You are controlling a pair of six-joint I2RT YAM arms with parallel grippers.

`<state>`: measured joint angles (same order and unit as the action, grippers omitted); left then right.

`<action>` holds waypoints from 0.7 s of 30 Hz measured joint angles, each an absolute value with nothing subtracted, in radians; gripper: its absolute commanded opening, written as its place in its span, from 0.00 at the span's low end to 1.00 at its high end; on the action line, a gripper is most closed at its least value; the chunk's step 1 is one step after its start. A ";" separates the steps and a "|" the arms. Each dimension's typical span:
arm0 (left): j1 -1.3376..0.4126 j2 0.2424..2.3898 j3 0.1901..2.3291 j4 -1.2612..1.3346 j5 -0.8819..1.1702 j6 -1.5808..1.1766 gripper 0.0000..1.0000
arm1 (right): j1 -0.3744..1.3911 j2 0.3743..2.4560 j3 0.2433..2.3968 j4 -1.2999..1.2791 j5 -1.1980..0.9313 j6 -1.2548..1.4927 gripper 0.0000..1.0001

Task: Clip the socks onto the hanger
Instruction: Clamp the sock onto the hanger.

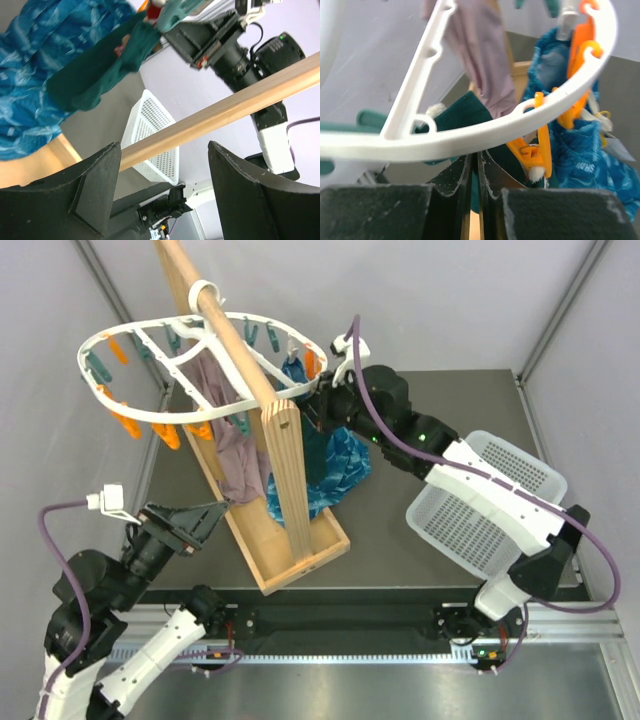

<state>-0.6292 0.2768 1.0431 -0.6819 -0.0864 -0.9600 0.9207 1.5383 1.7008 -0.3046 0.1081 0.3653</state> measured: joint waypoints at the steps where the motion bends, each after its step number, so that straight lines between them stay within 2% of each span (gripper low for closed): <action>1: -0.629 0.267 1.042 -0.701 -0.095 -0.963 0.74 | 0.900 1.553 1.714 -0.309 0.108 0.370 0.06; 5: -0.629 0.240 1.023 -0.752 -0.119 -0.974 0.75 | 0.832 1.628 1.796 -0.343 0.102 0.382 0.08; 9: -0.629 0.224 0.989 -0.793 -0.129 -0.987 0.74 | 0.796 1.690 1.863 -0.380 0.092 0.382 0.14; 14: -0.629 0.186 0.917 -0.852 -0.142 -1.026 0.74 | 0.789 1.698 1.868 -0.412 0.082 0.380 0.25; 21: -0.630 0.074 0.864 -0.906 -0.150 -1.100 0.74 | 0.789 1.708 1.868 -0.423 0.081 0.394 0.32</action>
